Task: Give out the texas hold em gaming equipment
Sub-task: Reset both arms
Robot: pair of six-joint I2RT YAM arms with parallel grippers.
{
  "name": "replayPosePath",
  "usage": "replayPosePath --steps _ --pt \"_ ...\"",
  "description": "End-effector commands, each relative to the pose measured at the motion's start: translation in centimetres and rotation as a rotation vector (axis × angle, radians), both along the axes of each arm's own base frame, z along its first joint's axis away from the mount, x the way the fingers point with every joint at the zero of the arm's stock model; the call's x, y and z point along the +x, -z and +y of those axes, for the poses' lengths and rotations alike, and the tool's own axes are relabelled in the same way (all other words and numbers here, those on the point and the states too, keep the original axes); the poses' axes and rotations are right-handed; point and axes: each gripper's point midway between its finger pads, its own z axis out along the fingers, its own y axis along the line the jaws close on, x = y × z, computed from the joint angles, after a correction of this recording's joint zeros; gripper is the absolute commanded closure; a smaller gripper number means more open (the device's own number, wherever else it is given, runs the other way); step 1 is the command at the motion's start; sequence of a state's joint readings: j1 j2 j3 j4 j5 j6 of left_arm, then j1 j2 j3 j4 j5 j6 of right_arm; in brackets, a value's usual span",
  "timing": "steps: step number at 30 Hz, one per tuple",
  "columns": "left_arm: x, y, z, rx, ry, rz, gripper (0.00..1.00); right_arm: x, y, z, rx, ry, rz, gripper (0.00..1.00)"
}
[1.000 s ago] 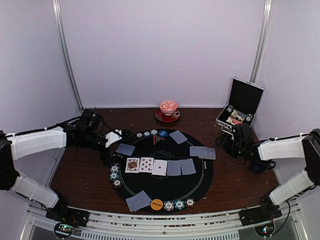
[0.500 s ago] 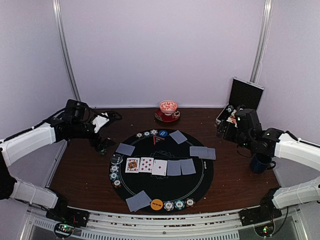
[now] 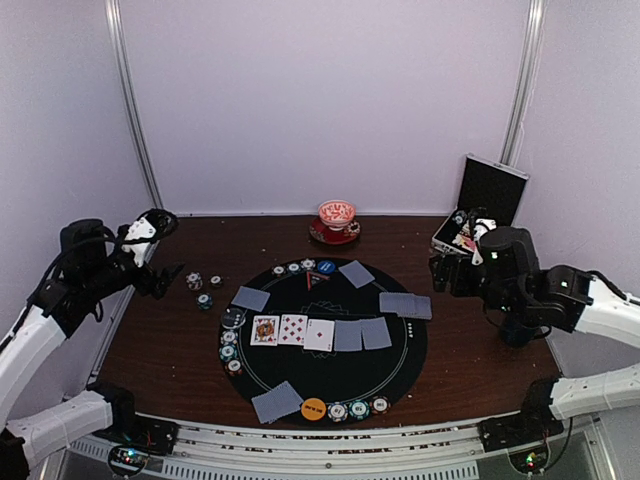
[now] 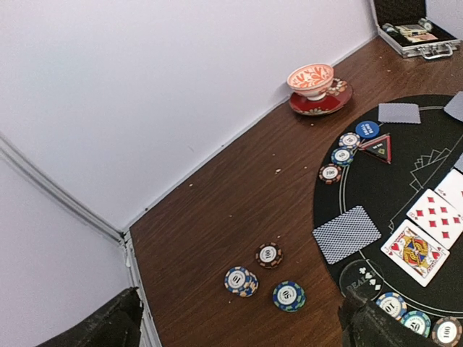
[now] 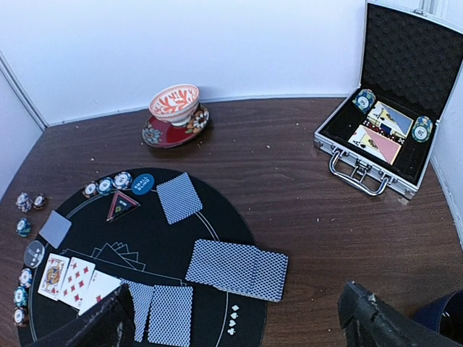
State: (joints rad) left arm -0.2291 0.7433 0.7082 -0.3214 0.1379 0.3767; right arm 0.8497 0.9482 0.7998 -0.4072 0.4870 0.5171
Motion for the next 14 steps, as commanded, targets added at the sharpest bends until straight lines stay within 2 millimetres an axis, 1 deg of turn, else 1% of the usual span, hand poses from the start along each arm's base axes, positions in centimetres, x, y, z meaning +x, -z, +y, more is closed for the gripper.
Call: replayPosePath --steps 1,2,5,8,14 --pt "-1.1 -1.0 3.0 -0.049 -0.165 -0.108 0.02 -1.4 -2.1 -1.6 0.057 0.005 -0.086 0.0" --pt "-1.6 -1.1 3.3 -0.054 -0.17 -0.129 0.02 -1.6 -2.2 -1.8 0.072 0.005 -0.101 0.0" --pt "-2.8 -1.8 3.6 -0.081 -0.178 -0.183 0.02 -2.3 -3.2 -2.8 0.116 0.014 -0.146 0.0" --pt "-3.0 -1.9 3.5 -0.093 -0.169 -0.189 0.02 -2.6 -4.0 -3.8 0.134 0.043 -0.177 0.0" --pt "-2.3 0.1 3.2 -0.067 -0.162 -0.145 0.02 -2.9 -4.7 -4.8 0.154 0.07 -0.212 0.0"
